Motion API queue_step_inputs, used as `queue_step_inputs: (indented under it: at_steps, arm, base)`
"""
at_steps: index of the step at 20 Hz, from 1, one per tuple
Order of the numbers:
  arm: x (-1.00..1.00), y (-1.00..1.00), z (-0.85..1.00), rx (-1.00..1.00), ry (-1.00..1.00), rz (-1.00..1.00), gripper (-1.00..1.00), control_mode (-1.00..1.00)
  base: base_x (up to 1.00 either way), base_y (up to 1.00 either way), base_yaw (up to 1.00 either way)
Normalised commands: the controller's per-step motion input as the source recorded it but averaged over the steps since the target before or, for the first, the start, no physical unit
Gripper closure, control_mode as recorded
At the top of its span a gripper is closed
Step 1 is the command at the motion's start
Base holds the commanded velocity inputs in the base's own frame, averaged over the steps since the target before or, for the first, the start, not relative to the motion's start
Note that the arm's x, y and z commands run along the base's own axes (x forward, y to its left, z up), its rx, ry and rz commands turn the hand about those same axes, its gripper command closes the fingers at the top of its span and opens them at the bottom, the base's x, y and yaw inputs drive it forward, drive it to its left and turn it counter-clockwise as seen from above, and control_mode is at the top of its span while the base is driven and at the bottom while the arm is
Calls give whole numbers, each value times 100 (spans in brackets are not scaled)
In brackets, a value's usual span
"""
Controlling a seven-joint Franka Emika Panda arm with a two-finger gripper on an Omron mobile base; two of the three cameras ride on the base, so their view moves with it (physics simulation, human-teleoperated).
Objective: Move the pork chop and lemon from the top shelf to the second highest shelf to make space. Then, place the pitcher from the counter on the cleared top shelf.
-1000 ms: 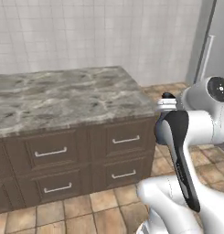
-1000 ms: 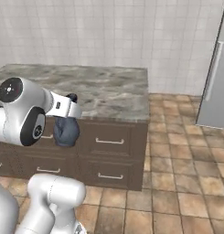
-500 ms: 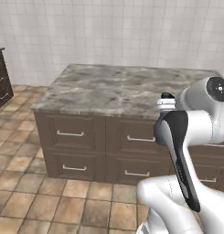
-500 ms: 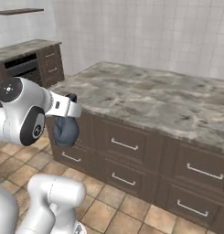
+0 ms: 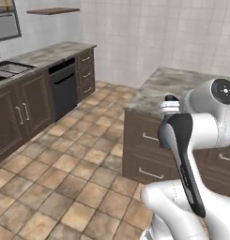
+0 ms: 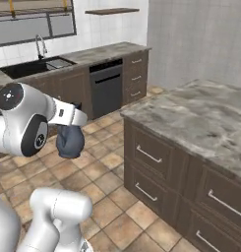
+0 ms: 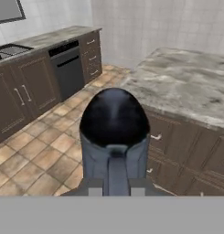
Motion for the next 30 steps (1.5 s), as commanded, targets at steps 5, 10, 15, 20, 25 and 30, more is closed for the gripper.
queue_step_inputs:
  at_steps: [5,10,15,20,25,30]
  arm:
    - [0,0,0,0,0,0,100,100]
    - [0,0,0,0,0,0,100,100]
    - [0,0,0,0,0,0,100,100]
    - [0,0,0,0,0,0,100,100]
    - [0,0,0,0,0,0,100,100]
    - [0,0,0,0,0,0,100,100]
  base:
    - [96,49,43]
    - [100,18,27]
    - [100,0,1]
    - [85,0,-21]
    - [78,0,-35]
    - [76,2,-42]
